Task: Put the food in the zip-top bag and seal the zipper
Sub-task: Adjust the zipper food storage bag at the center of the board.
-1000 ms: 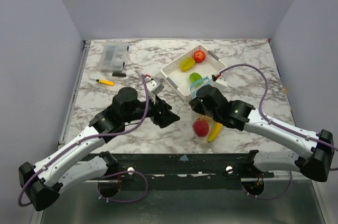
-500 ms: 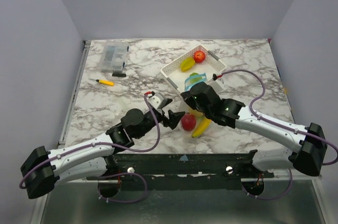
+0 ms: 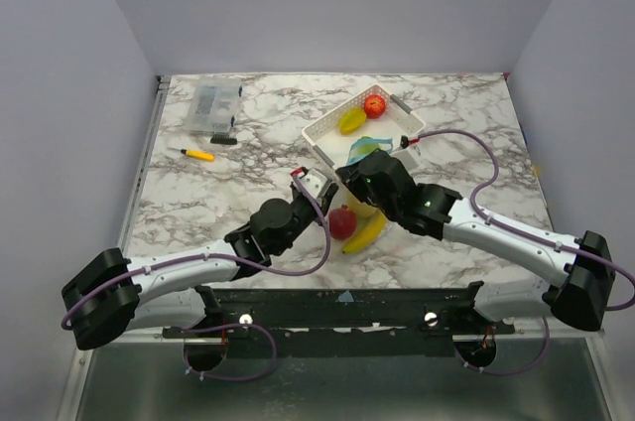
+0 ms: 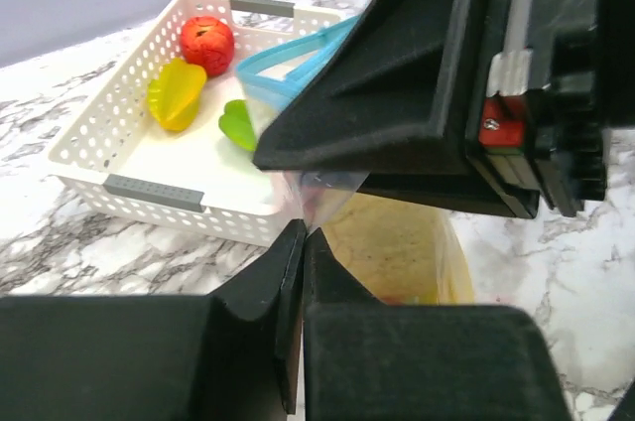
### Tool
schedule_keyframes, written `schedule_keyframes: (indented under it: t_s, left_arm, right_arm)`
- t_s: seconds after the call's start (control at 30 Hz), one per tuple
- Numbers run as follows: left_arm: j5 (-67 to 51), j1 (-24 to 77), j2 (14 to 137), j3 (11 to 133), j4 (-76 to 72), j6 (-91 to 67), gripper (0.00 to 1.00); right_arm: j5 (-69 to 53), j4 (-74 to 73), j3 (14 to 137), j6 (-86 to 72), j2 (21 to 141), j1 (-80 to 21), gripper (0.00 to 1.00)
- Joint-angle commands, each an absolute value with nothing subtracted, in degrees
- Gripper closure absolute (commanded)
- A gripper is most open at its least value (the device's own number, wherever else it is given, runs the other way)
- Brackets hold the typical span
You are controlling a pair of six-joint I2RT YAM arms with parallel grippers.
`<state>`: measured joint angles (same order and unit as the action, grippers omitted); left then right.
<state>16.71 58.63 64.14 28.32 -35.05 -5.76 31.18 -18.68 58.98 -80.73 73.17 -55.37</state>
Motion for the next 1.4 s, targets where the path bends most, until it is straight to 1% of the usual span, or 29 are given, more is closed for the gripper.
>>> schedule_keyframes:
  t_s: [0.0,0.07,0.1,0.13,0.23,0.27,0.33,0.4,0.43,0.47,0.53,0.63,0.7,0.8,0.9,0.97,1.07,1.1,1.17,1.2,1.37]
  left_arm:
    - [22.88,58.51,64.1,30.93,-36.17,-4.0,1.0]
    - [18.06,57.31,62.31,30.87,-34.12,-4.54,1.0]
    - [15.52,56.49,61.18,30.73,-33.15,-5.29,1.0]
    - [12.15,55.29,60.12,30.3,-33.01,-6.12,1.0]
    - [3.75,51.9,56.93,29.8,-31.84,-8.07,1.0]
    - [1.9,50.96,56.01,29.86,-31.1,-8.55,1.0]
    - [-3.57,48.53,54.54,29.4,-30.79,-9.8,1.0]
    - [-10.87,45.23,53.82,28.79,-31.39,-11.63,1.0]
    - [-14.32,43.57,53.69,28.61,-31.57,-12.82,1.0]
    - [-16.87,41.99,53.69,28.39,-31.85,-14.02,1.0]
    - [-20.14,39.65,53.85,28.45,-31.42,-15.99,1.0]
    - [-22.13,37.73,53.83,28.49,-30.33,-17.23,1.0]
    - [-23.37,36.82,53.67,28.14,-30.46,-17.69,1.0]
    - [-24.63,35.84,53.53,28.14,-30.06,-18.02,1.0]
    - [-24.76,35.27,53.69,27.86,-30.2,-18.31,1.0]
    - [-24.71,34.82,53.92,27.55,-30.62,-18.69,1.0]
    - [-25.1,34.46,54.49,27.4,-31.3,-19.7,1.0]
    - [-25.26,34.44,54.54,27.33,-31.65,-19.92,1.0]
    - [-25.27,34.37,54.66,27.2,-31.99,-20.45,1.0]
    - [-25.34,34.22,54.67,27.2,-32.07,-20.6,1.0]
    - [-25.51,34.12,54.96,27.39,-32.26,-21.18,1.0]
  right_arm:
    - [31.44,-13.25,61.23,-69.22,70.45,-54.58,0.58]
    - [26.76,-10.43,61.11,-56.05,68.51,-52.31,0.43]
    - [22.13,-9.62,61.28,-49.04,67.57,-50.39,0.34]
    - [17.14,-8.88,62.0,-43.05,66.94,-48.6,0.29]
    - [9.5,-17.7,67.24,-30.65,66.64,-41.78,0.16]
    - [7.16,-19.55,68.73,-27.68,66.37,-38.97,0.15]
    - [2.27,-19.97,68.84,-21.4,65.0,-34.0,0.06]
    - [-6.23,-18.58,67.74,-18.71,64.7,-27.07,0.03]
    - [-11.28,-16.83,66.42,-19.0,65.14,-23.65,0.02]
    - [-14.11,-16.1,65.7,-20.47,65.9,-20.35,0.02]
    - [-18.02,-14.28,63.99,-23.97,67.56,-16.92,0.03]
    - [-17.19,-11.03,59.44,-31.24,68.9,-14.68,0.03]
    - [-16.89,-12.07,58.55,-32.45,70.42,-14.58,0.03]
    - [-15.44,-18.24,59.12,-32.28,72.22,-14.59,0.1]
    - [-17.13,-19.32,56.4,-34.11,70.33,-14.4,0.18]
    - [-17.91,-18.78,53.36,-36.68,68.7,-13.48,0.19]
    - [-20.87,-18.16,50.44,-40.96,69.45,-9.75,0.21]
    - [-22.03,-17.99,49.82,-42.83,70.33,-9.03,0.25]
    - [-24.19,-17.42,48.67,-45.34,72.03,-8.59,0.35]
    - [-24.89,-17.41,48.48,-46.06,72.97,-8.59,0.37]
    - [-28.89,-12.35,44.0,-48.66,73.58,-8.59,0.37]
